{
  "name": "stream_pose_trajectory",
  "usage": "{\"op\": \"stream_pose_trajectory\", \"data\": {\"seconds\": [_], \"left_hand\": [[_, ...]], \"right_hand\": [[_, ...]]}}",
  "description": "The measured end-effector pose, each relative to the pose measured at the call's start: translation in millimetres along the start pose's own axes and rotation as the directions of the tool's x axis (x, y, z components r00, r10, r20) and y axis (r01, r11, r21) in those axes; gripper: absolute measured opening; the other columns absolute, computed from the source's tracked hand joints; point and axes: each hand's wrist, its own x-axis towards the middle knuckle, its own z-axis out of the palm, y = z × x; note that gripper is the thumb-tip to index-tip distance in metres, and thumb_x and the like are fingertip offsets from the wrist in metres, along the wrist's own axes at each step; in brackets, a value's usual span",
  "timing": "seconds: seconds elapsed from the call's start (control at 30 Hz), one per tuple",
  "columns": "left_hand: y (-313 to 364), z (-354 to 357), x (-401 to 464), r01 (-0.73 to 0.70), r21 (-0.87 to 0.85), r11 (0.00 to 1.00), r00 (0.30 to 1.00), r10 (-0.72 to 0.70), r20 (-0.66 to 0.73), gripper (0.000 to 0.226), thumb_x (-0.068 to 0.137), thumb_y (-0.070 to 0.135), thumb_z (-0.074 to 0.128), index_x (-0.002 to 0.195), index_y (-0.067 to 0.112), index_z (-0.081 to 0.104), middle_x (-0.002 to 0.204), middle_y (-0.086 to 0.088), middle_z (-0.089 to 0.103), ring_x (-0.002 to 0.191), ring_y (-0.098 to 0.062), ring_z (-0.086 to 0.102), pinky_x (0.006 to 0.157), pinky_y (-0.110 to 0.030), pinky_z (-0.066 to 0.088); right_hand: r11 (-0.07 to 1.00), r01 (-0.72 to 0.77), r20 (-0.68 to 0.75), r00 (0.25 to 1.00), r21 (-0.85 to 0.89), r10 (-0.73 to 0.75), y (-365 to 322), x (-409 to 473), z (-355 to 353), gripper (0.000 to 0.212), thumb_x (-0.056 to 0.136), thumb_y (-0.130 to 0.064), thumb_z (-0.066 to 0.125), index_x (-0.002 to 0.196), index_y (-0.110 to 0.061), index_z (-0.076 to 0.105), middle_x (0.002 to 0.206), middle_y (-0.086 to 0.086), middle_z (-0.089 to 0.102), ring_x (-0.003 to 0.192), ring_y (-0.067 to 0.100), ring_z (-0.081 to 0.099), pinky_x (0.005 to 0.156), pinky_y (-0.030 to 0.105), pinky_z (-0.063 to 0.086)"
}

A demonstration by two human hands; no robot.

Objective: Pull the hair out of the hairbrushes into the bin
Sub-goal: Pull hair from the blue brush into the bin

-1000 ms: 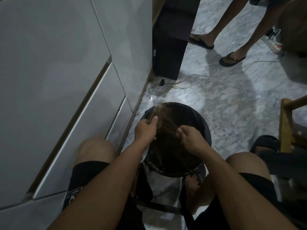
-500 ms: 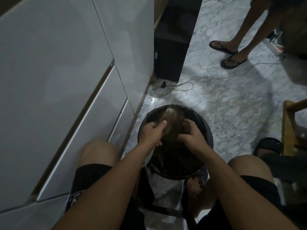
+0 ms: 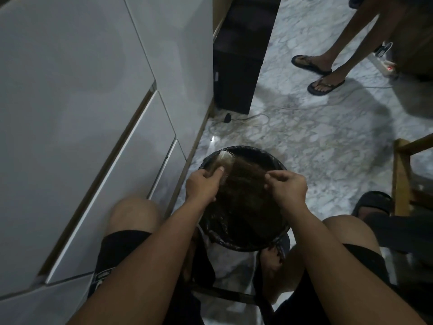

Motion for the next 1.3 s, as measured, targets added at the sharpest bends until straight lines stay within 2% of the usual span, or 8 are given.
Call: {"op": "stream_pose_trajectory", "data": {"seconds": [0.27,0.37,0.53,0.63,0.8,1.07,1.17,1.3], "left_hand": [[0,7,-7,-0.049,0.026,0.998,0.993,0.046,0.106,0.044,0.082,0.054,0.068,0.074,0.011,0.062,0.066,-0.004,0.067,0.044,-0.022,0.061,0.055,-0.033,0.052],[-3,10,-7,-0.092,0.043,0.995,0.985,0.085,0.151,0.041,0.082,0.050,0.071,0.070,0.013,0.057,0.068,-0.004,0.064,0.045,-0.020,0.059,0.043,-0.024,0.045],[0,8,-7,-0.070,0.039,0.997,0.991,0.065,0.121,0.044,0.085,0.051,0.066,0.077,0.008,0.061,0.068,-0.007,0.065,0.042,-0.019,0.059,0.049,-0.027,0.046],[3,1,-3,0.001,-0.076,0.997,1.000,-0.001,0.006,0.037,0.091,0.047,0.061,0.083,0.011,0.065,0.079,-0.011,0.068,0.043,-0.018,0.056,0.042,-0.022,0.043],[4,1,-2,-0.001,-0.155,0.988,1.000,0.001,0.001,0.040,0.089,0.047,0.064,0.093,0.007,0.068,0.071,-0.012,0.066,0.039,-0.018,0.054,0.043,-0.025,0.043],[-1,11,-9,-0.110,-0.071,0.991,0.974,0.122,0.189,0.033,0.083,0.044,0.072,0.068,0.016,0.061,0.066,-0.006,0.067,0.044,-0.021,0.058,0.047,-0.031,0.048],[-2,11,-10,-0.129,-0.031,0.991,0.972,0.133,0.193,0.035,0.084,0.044,0.071,0.074,0.012,0.063,0.065,-0.005,0.066,0.044,-0.020,0.059,0.051,-0.033,0.049],[-3,6,-6,-0.097,0.053,0.994,0.993,0.092,0.078,0.040,0.088,0.046,0.066,0.084,0.007,0.065,0.073,-0.007,0.066,0.046,-0.019,0.058,0.046,-0.026,0.046]], "right_hand": [[0.994,-0.012,0.325,0.945,0.107,-0.023,-3,-13,13,0.038,0.071,-0.007,0.075,0.105,-0.016,0.061,0.107,0.006,0.066,0.100,0.025,0.065,0.087,0.041,0.055],[0.971,-0.061,0.345,0.938,0.231,-0.024,-4,-12,17,0.051,0.079,-0.016,0.075,0.121,-0.015,0.046,0.115,0.001,0.062,0.104,0.019,0.063,0.091,0.040,0.053],[0.988,0.122,0.194,0.971,0.098,-0.139,-2,-11,17,0.009,0.090,-0.014,0.064,0.095,-0.021,0.063,0.086,0.004,0.070,0.078,0.016,0.068,0.069,0.030,0.053],[0.987,0.151,0.105,0.984,-0.049,-0.146,-3,-8,11,0.009,0.090,-0.013,0.065,0.083,-0.017,0.069,0.079,0.001,0.070,0.074,0.015,0.065,0.063,0.023,0.050],[0.977,0.139,0.242,0.965,-0.159,-0.098,-5,-11,7,0.002,0.086,-0.013,0.069,0.085,-0.015,0.069,0.082,0.001,0.069,0.077,0.017,0.064,0.063,0.024,0.050],[0.987,0.097,0.316,0.939,0.127,-0.134,-3,-16,18,0.062,0.084,-0.016,0.072,0.138,-0.014,0.042,0.121,-0.004,0.059,0.114,0.011,0.056,0.097,0.031,0.047],[0.968,0.234,0.224,0.952,-0.091,-0.209,-6,-15,15,0.020,0.094,-0.022,0.059,0.110,-0.013,0.066,0.080,-0.007,0.067,0.076,0.008,0.064,0.071,0.023,0.048],[0.935,0.293,0.170,0.950,-0.198,-0.262,-3,-12,10,0.029,0.097,-0.019,0.049,0.074,-0.021,0.065,0.062,-0.005,0.058,0.057,0.011,0.052,0.053,0.024,0.038]]}}
